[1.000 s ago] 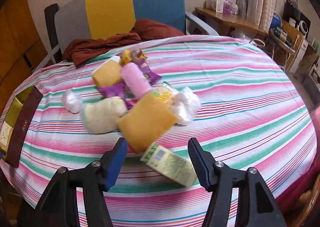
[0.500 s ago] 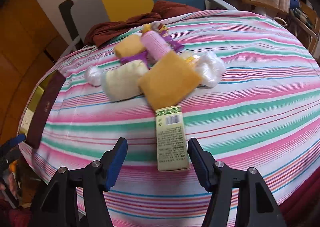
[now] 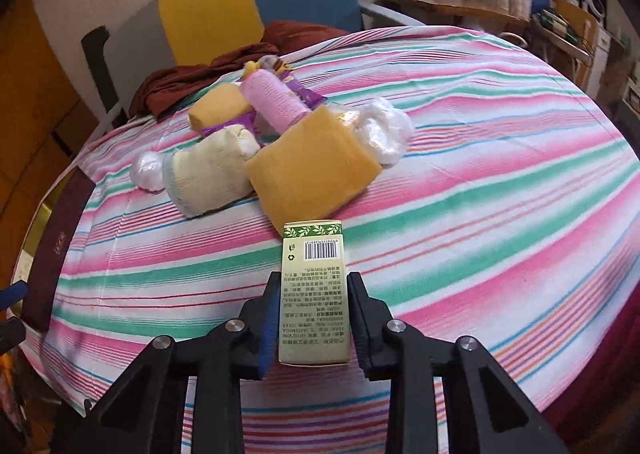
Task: Organize objects
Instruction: 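Grasp the towel roll with the left tool while the right tool holds the green box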
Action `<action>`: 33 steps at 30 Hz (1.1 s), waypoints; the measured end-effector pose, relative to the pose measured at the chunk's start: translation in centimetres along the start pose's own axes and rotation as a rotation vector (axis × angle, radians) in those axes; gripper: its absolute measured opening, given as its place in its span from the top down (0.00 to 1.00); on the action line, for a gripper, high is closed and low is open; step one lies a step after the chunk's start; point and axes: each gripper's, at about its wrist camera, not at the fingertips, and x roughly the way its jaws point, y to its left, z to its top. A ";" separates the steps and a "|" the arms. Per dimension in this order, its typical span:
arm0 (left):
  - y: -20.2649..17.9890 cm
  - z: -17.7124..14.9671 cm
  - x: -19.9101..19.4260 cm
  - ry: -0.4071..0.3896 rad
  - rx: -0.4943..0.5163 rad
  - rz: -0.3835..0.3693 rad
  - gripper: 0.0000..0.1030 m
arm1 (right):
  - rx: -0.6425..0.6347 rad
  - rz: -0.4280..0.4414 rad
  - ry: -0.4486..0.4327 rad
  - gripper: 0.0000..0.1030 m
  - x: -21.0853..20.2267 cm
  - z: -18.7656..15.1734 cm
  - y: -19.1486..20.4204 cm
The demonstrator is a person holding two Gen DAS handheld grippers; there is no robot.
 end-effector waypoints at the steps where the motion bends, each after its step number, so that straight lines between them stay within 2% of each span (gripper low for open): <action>1: -0.4 0.3 0.4 0.001 0.013 0.003 0.00 | 0.020 0.005 -0.006 0.70 -0.1 -0.2 -0.2; 10: -5.9 5.3 4.9 -0.079 0.155 -0.043 0.00 | 0.109 0.047 -0.064 0.69 -0.2 -1.2 -0.7; 14: -7.6 7.8 8.7 -0.076 0.234 -0.006 0.00 | 0.151 0.078 -0.070 0.68 0.0 -1.5 -1.2; 16: -8.1 8.9 10.5 -0.057 0.254 0.039 0.00 | 0.168 0.085 -0.081 0.68 0.0 -1.6 -1.3; 22: -9.8 10.3 14.5 -0.024 0.344 0.062 0.00 | 0.189 0.093 -0.095 0.68 0.1 -1.6 -1.4; 25: -10.7 10.4 15.5 -0.031 0.395 0.046 0.02 | 0.206 0.108 -0.094 0.68 0.1 -1.6 -1.7; 26: -10.9 10.4 15.7 -0.033 0.397 0.043 0.06 | 0.207 0.111 -0.093 0.68 0.1 -1.6 -1.8; 28: -11.1 10.3 16.0 -0.024 0.378 -0.006 0.30 | 0.207 0.111 -0.091 0.67 0.2 -1.5 -1.7; 30: -10.8 10.0 16.5 0.007 0.333 -0.072 0.45 | 0.210 0.110 -0.090 0.67 0.3 -1.6 -1.8; 33: -10.6 9.3 16.5 -0.001 0.294 -0.096 0.50 | 0.209 0.108 -0.091 0.67 0.3 -1.6 -1.7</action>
